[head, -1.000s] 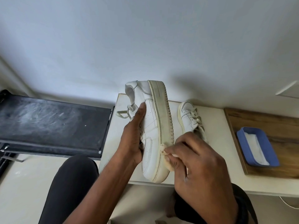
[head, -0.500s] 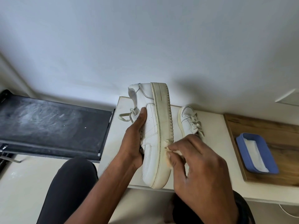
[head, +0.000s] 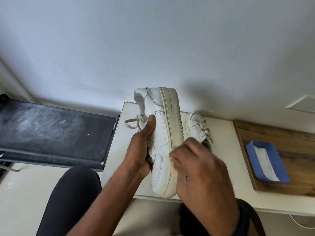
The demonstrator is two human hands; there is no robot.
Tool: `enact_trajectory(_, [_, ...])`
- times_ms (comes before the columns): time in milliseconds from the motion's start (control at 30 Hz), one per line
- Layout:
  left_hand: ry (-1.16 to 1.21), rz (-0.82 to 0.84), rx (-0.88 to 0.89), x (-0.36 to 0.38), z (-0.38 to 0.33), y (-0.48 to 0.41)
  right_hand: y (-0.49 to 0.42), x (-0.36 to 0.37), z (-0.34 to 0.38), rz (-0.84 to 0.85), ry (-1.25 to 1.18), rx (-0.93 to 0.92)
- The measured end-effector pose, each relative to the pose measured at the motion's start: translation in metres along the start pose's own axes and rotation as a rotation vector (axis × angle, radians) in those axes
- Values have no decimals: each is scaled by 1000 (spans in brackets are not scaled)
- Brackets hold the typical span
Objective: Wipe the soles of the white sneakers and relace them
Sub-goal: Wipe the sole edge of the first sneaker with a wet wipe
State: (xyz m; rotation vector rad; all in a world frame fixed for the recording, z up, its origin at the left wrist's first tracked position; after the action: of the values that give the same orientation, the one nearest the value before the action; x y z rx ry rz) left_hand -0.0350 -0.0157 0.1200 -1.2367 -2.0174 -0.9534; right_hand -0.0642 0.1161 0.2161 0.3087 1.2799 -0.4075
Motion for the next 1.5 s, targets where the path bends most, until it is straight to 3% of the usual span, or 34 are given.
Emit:
enact_trajectory(67, [1, -26, 10, 0, 0, 1, 5, 5, 1, 21, -19, -14])
enact_trajectory(333, [-36, -15, 45, 4, 10, -1, -26, -19, -20, -156, -86, 40])
enact_trajectory(600, [-38, 96, 17, 2, 7, -2, -20, -14, -14, -179, -84, -17])
enact_trajectory(967, [7, -82, 85, -14, 4, -6, -2, 3, -2, -82, -23, -81])
enact_trajectory(1233, [1, -9, 100, -12, 2, -5, -36, -14, -12, -166, -88, -43])
enact_trajectory(1500, [-9, 7, 82, -15, 1, -5, -21, -8, -7, -145, -55, -125])
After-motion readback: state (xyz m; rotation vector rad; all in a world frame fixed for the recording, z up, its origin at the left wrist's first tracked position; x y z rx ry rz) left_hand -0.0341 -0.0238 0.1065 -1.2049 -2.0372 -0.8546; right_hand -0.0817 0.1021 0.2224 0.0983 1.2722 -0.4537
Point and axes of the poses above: each hand's wrist, its own y-axis away from the middle knuckle, its own x-axis out of the palm, z = x × y, the point moved 3 cm from there along -y, towards the middle knuckle, and after that the axes turned 14 degrees about z, right-handed, at the moved point
